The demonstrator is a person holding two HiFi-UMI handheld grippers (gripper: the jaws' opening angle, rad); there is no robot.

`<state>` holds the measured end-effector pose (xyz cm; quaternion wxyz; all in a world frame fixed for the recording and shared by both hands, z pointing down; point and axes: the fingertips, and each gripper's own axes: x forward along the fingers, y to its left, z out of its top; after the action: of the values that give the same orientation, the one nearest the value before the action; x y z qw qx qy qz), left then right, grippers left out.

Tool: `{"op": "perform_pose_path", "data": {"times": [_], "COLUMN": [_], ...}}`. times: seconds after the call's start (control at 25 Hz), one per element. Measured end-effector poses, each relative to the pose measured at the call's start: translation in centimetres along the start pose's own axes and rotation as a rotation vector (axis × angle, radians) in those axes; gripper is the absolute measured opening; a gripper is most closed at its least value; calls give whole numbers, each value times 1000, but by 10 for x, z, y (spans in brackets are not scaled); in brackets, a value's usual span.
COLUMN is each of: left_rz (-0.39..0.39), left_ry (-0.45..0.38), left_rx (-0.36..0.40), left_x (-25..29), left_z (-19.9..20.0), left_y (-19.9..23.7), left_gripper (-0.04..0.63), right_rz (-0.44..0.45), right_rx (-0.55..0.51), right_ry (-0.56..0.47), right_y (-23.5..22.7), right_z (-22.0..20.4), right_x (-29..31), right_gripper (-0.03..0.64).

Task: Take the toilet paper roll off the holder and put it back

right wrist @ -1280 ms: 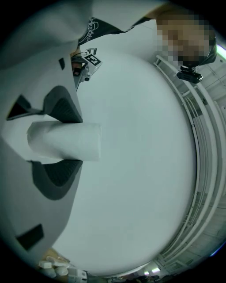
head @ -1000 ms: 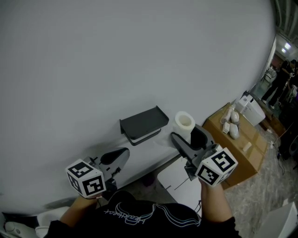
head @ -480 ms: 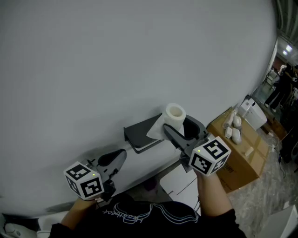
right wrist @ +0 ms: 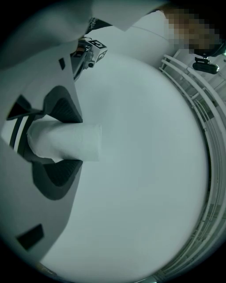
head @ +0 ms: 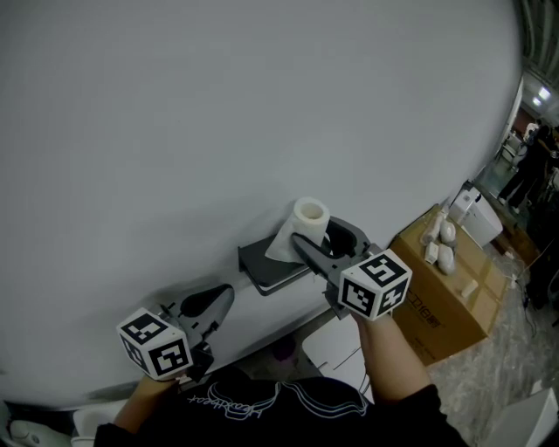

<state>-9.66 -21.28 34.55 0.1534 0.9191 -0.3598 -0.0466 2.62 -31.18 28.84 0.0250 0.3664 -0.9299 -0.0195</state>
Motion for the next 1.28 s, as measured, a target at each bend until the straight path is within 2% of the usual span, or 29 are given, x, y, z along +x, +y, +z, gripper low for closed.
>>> {"op": "perform_pose_path", "data": {"times": [0.2, 0.4, 0.68, 0.88, 1.04, 1.12, 1.28], "left_rz": [-9, 9, -16, -24, -27, -30, -42], "left_ry": [-7, 1, 2, 3, -11, -14, -10], "left_rx": [9, -12, -31, -36, -42, -56, -61], "left_x": [-3, -4, 0, 4, 4, 4, 6], "left_z": [3, -1, -4, -6, -4, -6, -14], "left_y": [-2, 3, 3, 3, -3, -7, -21], "left_gripper": [5, 5, 5, 5, 5, 5, 5], "right_rz": [2, -8, -15, -44, -7, 3, 0], "right_rx": [1, 11, 19, 21, 42, 40, 22], "right_ry": [15, 14, 14, -31, -93, -118, -133], "right_y": [-1, -2, -2, -4, 10, 18, 29], "right_z": [-4, -6, -7, 0, 19, 25, 20], "right_x": [3, 2, 2, -8, -29, -43, -71], "right_gripper": [262, 264, 264, 287, 299, 285, 202]}}
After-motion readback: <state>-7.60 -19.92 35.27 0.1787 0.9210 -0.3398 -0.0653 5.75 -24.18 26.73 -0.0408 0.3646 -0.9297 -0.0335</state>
